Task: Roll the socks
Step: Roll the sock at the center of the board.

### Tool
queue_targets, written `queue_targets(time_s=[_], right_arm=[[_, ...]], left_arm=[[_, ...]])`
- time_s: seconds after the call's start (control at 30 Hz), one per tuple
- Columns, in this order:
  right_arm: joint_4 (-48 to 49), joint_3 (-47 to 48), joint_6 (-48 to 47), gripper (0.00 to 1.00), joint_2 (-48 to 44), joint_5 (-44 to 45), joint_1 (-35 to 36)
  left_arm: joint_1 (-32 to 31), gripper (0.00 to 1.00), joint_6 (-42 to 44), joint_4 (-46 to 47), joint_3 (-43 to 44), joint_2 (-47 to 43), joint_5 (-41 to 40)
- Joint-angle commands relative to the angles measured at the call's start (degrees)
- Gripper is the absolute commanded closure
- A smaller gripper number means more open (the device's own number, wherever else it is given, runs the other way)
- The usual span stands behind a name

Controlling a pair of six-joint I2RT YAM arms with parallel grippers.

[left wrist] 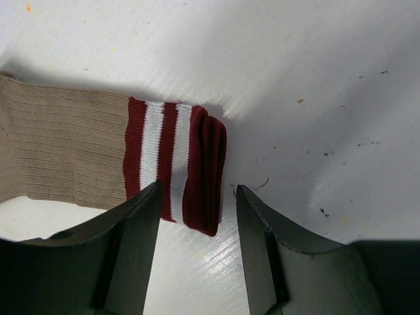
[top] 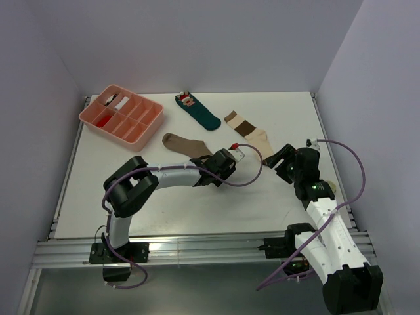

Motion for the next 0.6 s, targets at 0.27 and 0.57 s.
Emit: queue_targets(time_s=[0.27,0.57], right_arm=[[3.3,-1.3,0.5,0.26,-0.7,-0.5,-0.8],[2.6,-2.2,0.3,0.26,-2.1,-0.5,-1.0]], left_arm=[[0.0,0.43,3.1,-7.0,-1.0,0.7,2.9],[2.0,0.48,2.7,-9.1,-2.0,0.7,5.2]])
